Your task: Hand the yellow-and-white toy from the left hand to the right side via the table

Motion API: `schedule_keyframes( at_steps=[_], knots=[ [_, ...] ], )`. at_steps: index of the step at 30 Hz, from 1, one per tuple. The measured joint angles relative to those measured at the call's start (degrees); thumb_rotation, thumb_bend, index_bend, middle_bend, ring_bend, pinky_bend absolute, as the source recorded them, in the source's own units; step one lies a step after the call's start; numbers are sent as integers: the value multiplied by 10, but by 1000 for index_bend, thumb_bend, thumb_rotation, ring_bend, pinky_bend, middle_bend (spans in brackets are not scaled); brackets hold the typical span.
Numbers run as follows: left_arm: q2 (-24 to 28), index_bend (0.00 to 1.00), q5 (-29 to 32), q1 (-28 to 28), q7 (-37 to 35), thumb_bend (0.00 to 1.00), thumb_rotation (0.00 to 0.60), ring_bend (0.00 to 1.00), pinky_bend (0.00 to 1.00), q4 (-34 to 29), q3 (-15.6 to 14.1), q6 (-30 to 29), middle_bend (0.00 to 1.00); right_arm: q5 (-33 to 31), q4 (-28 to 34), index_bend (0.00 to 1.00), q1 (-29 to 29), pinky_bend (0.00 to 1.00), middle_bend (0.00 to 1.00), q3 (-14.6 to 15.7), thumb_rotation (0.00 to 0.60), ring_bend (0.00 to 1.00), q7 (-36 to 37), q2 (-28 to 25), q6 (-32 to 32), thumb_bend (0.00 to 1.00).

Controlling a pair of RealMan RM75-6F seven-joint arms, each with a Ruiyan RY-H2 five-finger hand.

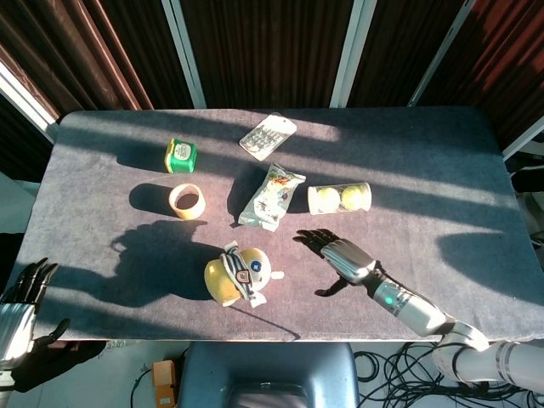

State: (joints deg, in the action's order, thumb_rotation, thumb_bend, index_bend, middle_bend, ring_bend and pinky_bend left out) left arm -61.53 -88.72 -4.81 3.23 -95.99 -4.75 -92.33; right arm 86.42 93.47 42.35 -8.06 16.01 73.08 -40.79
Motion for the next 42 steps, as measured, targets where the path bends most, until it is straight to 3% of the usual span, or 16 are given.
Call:
schedule_keyframes(
  at_steps=[9,15,18,21,24,26,32,42],
  knots=[
    [4,0,-7,8,-23,222,600,0,247,8,9,3,0,-158,-19,0,130,24,0,-41,600,0,-79,98,116,0],
    [9,0,-16,14,-50,223,600,0,247,14,12,1,0,-277,-84,2,183,105,6,-33,600,8,-169,173,118,0],
    [11,0,-21,15,-56,223,600,0,247,17,13,3,0,-340,-115,119,204,230,136,-22,600,139,-228,214,88,0],
    [12,0,-22,15,-57,225,600,0,253,17,14,9,0,-368,-134,415,213,453,370,-14,600,399,-263,241,49,0],
    [13,0,-23,15,-53,225,600,0,261,15,15,14,0,-369,-152,728,210,690,589,-11,600,652,-284,267,-9,9],
    [14,0,-25,16,-52,226,600,0,261,13,15,16,0,-359,-164,800,203,744,647,-11,600,710,-289,282,-50,21],
    [13,0,-27,19,-49,229,600,7,265,12,18,16,0,-271,-178,811,148,754,659,0,600,722,-282,294,-185,22],
    [14,0,-10,18,-39,229,600,15,270,3,26,34,0,-164,-75,786,-10,749,659,79,600,707,-229,132,-324,22]
  ],
)
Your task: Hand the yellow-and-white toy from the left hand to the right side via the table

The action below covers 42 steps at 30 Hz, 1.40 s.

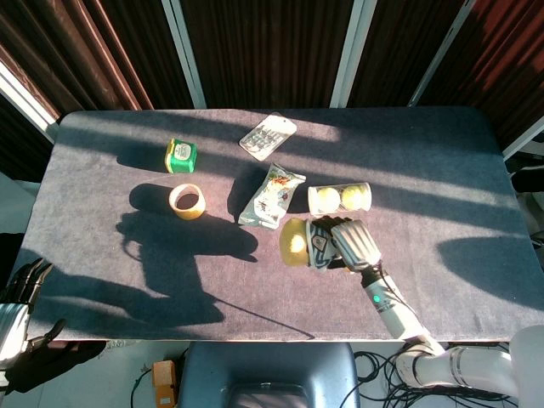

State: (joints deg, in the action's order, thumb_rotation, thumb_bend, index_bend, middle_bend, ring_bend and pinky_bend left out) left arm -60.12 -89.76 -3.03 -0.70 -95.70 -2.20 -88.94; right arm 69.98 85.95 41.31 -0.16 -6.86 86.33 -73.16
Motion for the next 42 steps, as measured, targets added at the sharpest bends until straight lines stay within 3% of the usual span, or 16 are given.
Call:
schedule_keyframes(
  at_steps=[3,5,7,10,13,17,23,29,36,42],
  knots=[
    [0,0,1,0,5,229,600,17,271,-3,0,3,0,12,7,675,-24,676,633,15,600,622,16,-20,-15,22],
    [0,0,0,-1,13,229,600,25,274,-6,0,5,1,15,1,519,-40,535,537,24,600,500,26,-33,-22,22],
    [-2,0,-4,-3,26,229,600,33,278,-9,0,8,3,23,-13,334,-62,319,374,36,600,313,51,-51,-25,22],
    [-4,0,-11,-6,45,230,600,33,279,-14,-1,16,3,25,-44,216,-84,142,218,50,600,145,106,-72,-9,22],
    [-6,0,-13,-7,54,229,600,34,280,-18,-2,21,4,31,-77,120,-104,33,90,58,600,23,166,-86,9,22],
    [-7,0,-13,-8,61,230,600,34,280,-21,-2,26,4,58,-114,0,-127,0,0,62,600,0,222,-99,16,21],
    [-7,0,-5,-11,73,230,600,34,281,-26,-1,38,6,122,-122,0,-156,0,0,66,600,0,253,-114,-21,15],
    [-10,0,-2,-8,83,229,600,34,282,-28,2,34,7,167,-80,0,-195,0,0,66,600,0,250,-145,-110,15],
    [-19,0,-8,3,87,230,600,34,282,-19,6,7,7,173,11,0,-279,0,0,64,600,0,137,-182,-216,14],
    [-24,0,-10,10,89,230,600,35,281,-13,9,-4,7,150,45,0,-342,0,0,59,600,0,38,-189,-244,15]
  ],
)
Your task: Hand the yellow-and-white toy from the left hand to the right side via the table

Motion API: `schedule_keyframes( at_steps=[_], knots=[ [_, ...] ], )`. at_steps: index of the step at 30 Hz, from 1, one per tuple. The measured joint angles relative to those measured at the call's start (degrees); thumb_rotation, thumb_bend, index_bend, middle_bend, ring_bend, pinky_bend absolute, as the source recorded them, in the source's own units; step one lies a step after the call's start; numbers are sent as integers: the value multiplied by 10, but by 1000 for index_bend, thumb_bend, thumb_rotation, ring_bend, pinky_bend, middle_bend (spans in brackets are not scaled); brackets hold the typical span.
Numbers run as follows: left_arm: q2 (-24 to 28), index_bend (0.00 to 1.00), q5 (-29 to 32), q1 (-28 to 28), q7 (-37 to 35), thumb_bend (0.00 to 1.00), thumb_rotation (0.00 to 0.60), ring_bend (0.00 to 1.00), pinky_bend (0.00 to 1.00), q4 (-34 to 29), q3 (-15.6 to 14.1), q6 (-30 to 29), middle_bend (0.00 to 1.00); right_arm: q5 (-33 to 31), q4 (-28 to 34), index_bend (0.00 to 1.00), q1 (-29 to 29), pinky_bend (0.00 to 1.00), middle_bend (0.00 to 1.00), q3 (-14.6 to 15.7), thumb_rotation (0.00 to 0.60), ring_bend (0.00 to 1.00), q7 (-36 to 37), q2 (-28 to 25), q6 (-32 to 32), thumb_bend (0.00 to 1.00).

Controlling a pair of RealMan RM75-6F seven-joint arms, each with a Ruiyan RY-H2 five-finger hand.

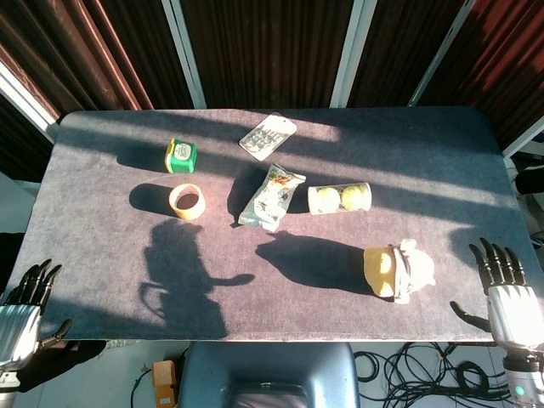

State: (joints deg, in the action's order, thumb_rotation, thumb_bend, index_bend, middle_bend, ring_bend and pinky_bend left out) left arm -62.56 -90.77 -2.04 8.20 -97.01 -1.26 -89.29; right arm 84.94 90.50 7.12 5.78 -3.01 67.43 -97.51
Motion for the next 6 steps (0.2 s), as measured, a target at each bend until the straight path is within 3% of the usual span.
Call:
schedule_keyframes(
  at_steps=[6],
  knots=[
    [-1,0,-2,3,-1,230,600,35,281,2,0,-3,7,-12,19,0,2,0,0,-8,600,0,-15,-10,42,14]
  ],
)
